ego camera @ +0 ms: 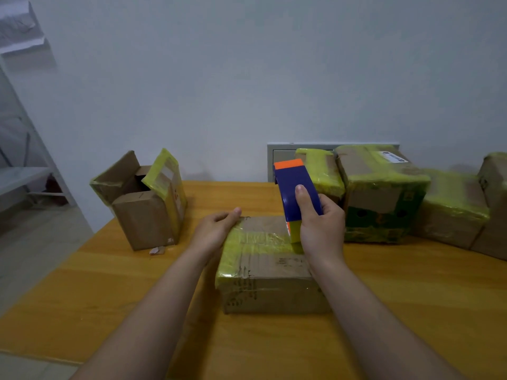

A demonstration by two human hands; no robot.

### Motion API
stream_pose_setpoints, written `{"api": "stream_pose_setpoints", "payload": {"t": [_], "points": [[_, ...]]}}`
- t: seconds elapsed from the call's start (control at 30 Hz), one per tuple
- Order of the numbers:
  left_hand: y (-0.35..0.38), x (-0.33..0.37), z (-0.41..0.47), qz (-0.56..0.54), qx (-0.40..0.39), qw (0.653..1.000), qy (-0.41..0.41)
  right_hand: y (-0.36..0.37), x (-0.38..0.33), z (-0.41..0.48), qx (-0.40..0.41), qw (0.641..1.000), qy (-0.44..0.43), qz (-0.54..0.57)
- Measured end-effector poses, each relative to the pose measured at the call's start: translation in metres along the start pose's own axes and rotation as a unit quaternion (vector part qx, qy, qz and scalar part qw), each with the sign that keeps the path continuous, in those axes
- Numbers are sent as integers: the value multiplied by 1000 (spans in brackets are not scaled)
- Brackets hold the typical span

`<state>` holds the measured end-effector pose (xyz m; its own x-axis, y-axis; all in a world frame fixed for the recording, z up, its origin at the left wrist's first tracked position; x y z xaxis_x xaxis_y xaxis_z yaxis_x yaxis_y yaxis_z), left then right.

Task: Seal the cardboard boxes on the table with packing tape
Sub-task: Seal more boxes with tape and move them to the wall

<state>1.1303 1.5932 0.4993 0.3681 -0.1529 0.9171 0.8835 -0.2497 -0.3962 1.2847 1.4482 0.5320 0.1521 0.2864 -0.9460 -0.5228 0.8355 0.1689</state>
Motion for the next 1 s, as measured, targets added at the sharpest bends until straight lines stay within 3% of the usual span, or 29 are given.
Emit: {"api": "stream_pose_setpoints", "payload": {"t": [0.07, 0.17, 0.27, 0.4, 0.47, 0.7, 0.83, 1.0], "points": [[6, -4, -8, -131, -19, 989, -66, 0, 0, 0, 0, 1000, 1, -2], [8, -8, -11, -144, 16, 988, -55, 0, 0, -1, -6, 1000, 1, -1], [2, -6, -9, -103, 34, 994, -2, 0, -2, -2, -13, 1000, 2, -1], [-11, -3, -4, 65, 63, 991, 94, 0, -3, -3, -26, 1000, 7, 4], [-14, -2, -6, 71, 44, 991, 108, 0, -4, -4, -34, 999, 9, 7], [-20, -13, -28, 42, 81, 993, 73, -1, -7, -8, -66, 998, 12, 16], [-28, -18, -45, 123, 160, 977, 63, -4, -16, -11, -55, 998, -8, 34], [-39, -13, -71, 252, 264, 930, 44, -8, -32, -21, -86, 994, -50, 36]]}}
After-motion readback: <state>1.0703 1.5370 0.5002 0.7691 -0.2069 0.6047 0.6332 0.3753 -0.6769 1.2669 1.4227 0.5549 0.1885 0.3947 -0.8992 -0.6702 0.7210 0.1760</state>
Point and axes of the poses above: each hand's wrist, its own z-axis towards the middle knuckle, its own y-axis out of the palm, x = y × z, the point moved 2 cm from there along z, towards the middle knuckle, and after that the axes turned 7 degrees about x, right-handed, at the moved point
